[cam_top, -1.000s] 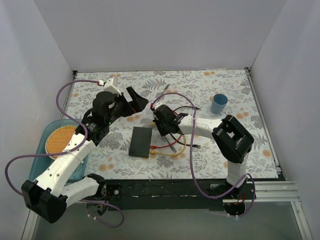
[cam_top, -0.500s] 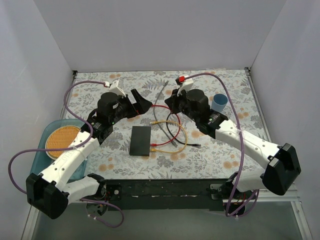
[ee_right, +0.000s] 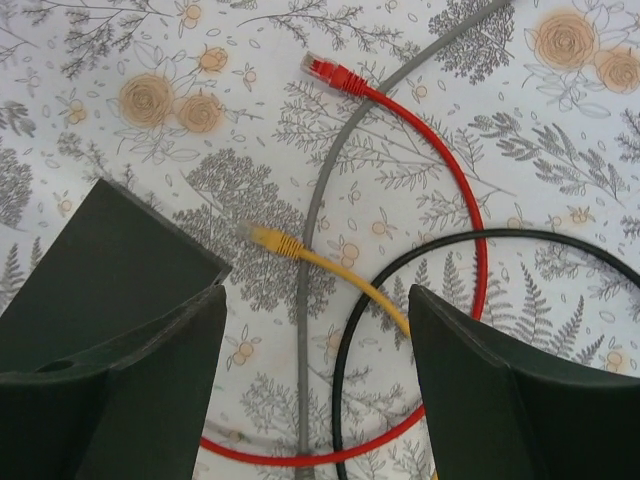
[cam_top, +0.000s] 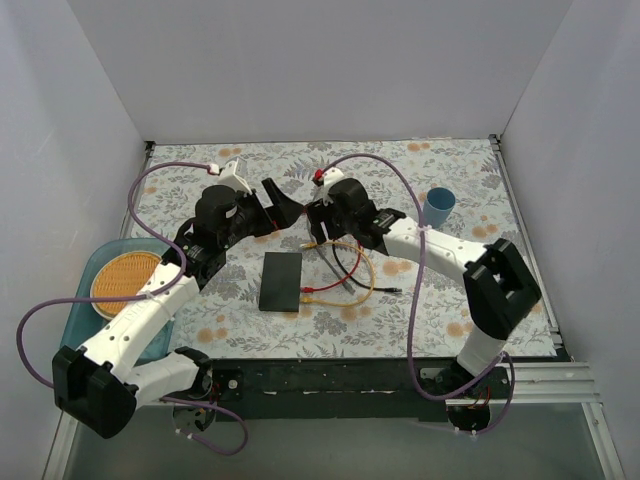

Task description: Insert the plug into the switch port

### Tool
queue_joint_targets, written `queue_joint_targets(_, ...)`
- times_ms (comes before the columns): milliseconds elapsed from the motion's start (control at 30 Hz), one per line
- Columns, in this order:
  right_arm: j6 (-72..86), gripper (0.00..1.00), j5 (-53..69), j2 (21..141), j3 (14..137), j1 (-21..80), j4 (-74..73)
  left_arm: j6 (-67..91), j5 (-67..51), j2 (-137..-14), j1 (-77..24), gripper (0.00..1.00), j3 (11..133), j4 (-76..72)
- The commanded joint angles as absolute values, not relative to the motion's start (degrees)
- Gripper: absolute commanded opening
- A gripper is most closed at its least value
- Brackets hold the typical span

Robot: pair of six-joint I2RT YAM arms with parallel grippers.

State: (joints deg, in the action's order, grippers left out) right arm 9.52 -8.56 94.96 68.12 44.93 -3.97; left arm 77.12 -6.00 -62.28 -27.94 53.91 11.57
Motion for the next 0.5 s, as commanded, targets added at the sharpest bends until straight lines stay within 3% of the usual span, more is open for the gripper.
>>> queue_joint_targets(0,5.89,0.79,-8.97,101.15,78.38,43.25,-7.28,75.32,-2.64,-60.12,-28.12,0.98,54.84,13.27)
queue_joint_targets(200,7.99,0.7,-12.2,109.07,87.71,39.48,-12.65,73.92,-0.7,-59.94,-28.12,0.98,55.9,15.12)
queue_joint_targets(467,15.02,0.7,-8.36,111.7,87.19,31.38,-17.22,73.65,0.35,-61.52,-28.12,0.98,55.9,14.68)
